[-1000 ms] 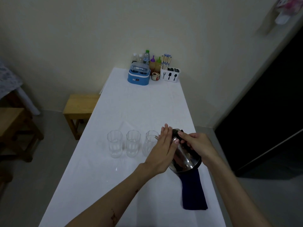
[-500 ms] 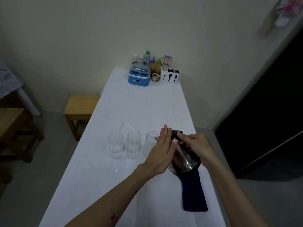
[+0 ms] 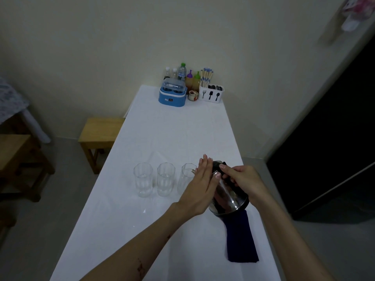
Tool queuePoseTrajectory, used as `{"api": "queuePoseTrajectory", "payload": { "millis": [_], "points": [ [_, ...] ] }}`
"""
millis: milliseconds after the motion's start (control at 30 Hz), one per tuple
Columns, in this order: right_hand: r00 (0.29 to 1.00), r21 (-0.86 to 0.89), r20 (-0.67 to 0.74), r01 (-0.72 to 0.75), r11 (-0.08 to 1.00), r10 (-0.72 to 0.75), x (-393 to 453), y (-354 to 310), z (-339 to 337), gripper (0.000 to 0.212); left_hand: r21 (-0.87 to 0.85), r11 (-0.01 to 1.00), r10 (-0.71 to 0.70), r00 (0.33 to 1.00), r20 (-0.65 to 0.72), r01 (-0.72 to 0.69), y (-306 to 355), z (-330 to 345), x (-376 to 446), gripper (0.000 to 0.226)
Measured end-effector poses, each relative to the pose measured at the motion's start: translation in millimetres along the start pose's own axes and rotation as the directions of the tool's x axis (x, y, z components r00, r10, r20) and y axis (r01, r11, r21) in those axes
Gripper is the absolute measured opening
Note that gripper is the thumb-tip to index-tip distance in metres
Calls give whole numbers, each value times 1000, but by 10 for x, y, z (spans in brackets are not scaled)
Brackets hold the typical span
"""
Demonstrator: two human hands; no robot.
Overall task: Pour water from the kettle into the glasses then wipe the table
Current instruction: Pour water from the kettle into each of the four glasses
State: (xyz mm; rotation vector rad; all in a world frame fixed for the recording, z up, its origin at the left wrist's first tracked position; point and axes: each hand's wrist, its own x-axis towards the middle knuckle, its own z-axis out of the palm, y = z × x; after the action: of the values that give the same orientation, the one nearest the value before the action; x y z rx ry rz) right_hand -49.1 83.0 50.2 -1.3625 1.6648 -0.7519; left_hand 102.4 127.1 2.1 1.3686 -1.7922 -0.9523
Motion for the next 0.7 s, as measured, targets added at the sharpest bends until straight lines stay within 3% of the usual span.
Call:
{"api": "queuePoseTrajectory", "payload": {
  "millis": [700],
  "points": [
    [1000, -8, -1, -16, 1000, 16, -58, -33, 32, 37, -24, 1000, -13, 1000, 21, 13, -58, 1, 12, 60]
  ]
}}
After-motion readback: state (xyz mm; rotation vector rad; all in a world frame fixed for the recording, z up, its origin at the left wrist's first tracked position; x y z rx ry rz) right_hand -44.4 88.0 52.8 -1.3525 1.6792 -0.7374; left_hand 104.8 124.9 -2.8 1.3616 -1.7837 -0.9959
